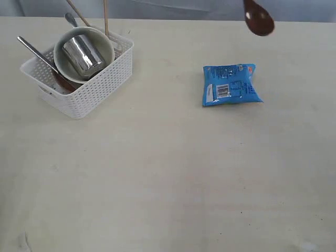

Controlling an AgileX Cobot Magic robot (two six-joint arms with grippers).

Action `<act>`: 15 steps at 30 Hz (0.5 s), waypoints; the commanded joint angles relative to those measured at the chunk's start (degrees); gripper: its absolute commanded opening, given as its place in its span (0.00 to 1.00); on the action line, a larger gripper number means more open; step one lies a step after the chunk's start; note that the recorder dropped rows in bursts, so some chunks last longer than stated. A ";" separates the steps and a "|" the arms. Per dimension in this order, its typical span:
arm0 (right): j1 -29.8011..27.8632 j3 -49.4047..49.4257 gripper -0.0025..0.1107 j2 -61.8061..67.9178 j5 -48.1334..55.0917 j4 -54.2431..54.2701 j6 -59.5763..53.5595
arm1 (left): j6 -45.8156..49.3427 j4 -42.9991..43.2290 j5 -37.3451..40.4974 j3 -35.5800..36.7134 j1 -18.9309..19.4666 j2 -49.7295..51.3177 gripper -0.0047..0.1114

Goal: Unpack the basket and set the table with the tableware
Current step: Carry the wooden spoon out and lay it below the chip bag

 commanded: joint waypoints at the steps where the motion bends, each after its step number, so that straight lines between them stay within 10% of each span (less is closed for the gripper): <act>1: -7.25 13.21 0.02 -7.50 -1.42 4.81 2.57 | -0.11 0.29 -0.28 0.09 -0.12 -0.35 0.04; 15: -12.81 59.18 0.02 -13.62 -28.13 24.50 4.76 | -0.11 0.29 -0.28 0.09 -0.12 -0.35 0.04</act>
